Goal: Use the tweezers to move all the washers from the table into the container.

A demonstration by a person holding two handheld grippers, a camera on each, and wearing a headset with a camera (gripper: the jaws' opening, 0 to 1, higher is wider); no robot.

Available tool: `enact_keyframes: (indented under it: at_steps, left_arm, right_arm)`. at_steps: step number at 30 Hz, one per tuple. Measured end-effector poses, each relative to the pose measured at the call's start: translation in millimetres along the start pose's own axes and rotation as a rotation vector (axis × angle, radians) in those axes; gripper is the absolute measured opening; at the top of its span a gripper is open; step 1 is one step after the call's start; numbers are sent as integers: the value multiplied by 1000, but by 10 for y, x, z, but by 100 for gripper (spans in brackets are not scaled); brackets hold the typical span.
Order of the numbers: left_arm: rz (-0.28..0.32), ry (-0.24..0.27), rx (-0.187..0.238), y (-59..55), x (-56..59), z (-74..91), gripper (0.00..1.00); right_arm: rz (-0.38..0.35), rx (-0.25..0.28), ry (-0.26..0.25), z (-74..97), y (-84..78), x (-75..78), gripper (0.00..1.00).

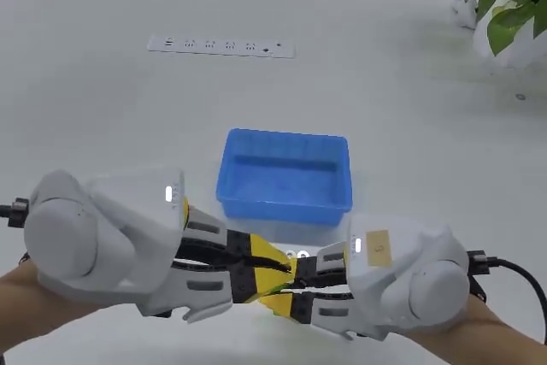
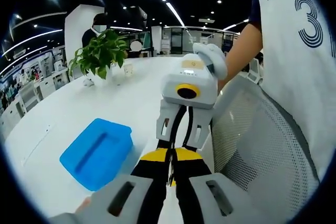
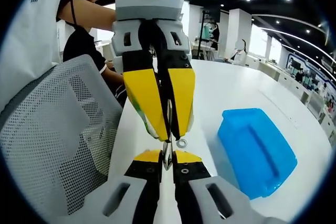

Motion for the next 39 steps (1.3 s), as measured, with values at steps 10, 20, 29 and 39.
enact_keyframes:
  at_steps: [10,20,29,39]
  left_arm:
    - [-4,-24,-16,-12,1,40,5]
    - [-32,-40,11,19,-77,70,5]
    - [-30,-46,4,42,-175,162,5]
    - [-31,-23,-30,-61,-167,285,5]
  right_arm:
    - [16,1,-1,-7,4,-28,9]
    - [46,-2,-51,40,38,20,10]
    - [48,15,-67,-42,130,109,10]
    - [76,-2,-50,-189,168,86,11]
Point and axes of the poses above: the centre of the closed fingertips' face, and the gripper's own axes: z roughly backward along the fingers, x roughly to its right, y roughly out of its top, the point moved 8 cm from there along z, roughly backward along the fingers, and after that the axes turned 1 degree about z, right-handed, at the moved point
